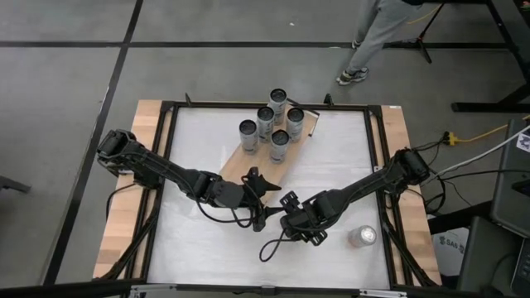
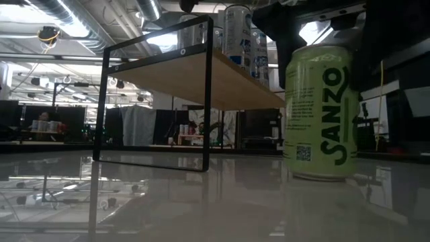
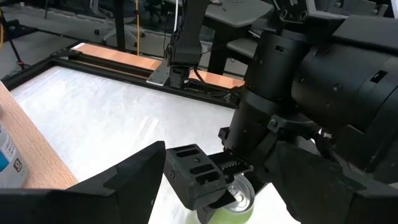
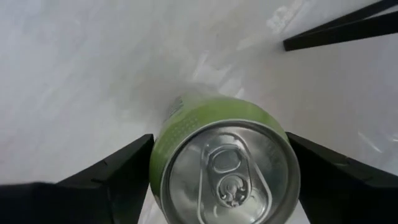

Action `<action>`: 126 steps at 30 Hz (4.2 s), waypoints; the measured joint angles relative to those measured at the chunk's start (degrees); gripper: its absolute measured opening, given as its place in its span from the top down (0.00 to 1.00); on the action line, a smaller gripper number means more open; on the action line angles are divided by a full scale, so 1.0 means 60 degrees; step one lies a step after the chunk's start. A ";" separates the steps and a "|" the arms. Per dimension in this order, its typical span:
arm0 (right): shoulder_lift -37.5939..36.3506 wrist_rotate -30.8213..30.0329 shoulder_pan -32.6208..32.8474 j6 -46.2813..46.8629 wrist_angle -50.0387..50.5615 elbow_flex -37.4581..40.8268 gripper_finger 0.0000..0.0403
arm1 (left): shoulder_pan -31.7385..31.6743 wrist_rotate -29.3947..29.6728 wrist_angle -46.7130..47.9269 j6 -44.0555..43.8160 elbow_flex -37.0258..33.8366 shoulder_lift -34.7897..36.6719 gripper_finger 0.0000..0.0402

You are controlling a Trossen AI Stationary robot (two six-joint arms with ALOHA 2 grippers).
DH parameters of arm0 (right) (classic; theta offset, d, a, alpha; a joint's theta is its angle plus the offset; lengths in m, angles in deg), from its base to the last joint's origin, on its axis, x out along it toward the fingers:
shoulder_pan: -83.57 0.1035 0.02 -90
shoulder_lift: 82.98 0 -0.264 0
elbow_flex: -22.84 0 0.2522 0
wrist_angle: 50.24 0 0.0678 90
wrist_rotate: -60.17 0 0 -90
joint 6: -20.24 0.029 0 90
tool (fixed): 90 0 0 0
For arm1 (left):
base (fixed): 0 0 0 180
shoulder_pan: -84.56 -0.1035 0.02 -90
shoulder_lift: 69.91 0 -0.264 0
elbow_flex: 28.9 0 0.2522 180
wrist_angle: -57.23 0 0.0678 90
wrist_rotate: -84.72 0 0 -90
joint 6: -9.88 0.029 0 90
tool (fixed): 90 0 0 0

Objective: Place canned beverage on shelf
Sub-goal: Put the green soda can on the shelf

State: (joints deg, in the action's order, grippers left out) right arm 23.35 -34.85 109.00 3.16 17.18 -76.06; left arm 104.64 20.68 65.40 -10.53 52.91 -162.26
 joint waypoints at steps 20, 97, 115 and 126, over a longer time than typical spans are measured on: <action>-0.0367 -0.0066 0.0022 0.0057 0.0180 0.0018 0.02 | -0.0004 0.0007 -0.0028 0.0004 0.0000 0.0000 0.26; -1.0078 -0.4807 0.1446 0.8314 0.2708 0.4211 0.03 | -0.1147 -0.4095 0.6603 0.3771 0.6808 -0.4747 0.03; -1.0077 -0.4809 0.1446 0.8304 0.2719 0.4211 0.03 | -0.1013 -0.3943 0.6773 0.4256 0.6798 -0.5302 0.03; -1.0074 -0.4809 0.1448 0.8301 0.2790 0.4211 0.03 | -0.1002 -0.3952 0.6671 0.4249 0.6798 -0.5883 0.03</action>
State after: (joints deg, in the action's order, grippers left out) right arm -37.09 -63.70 117.68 52.97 33.92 -50.79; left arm 98.63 -3.03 105.42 14.97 93.70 -197.56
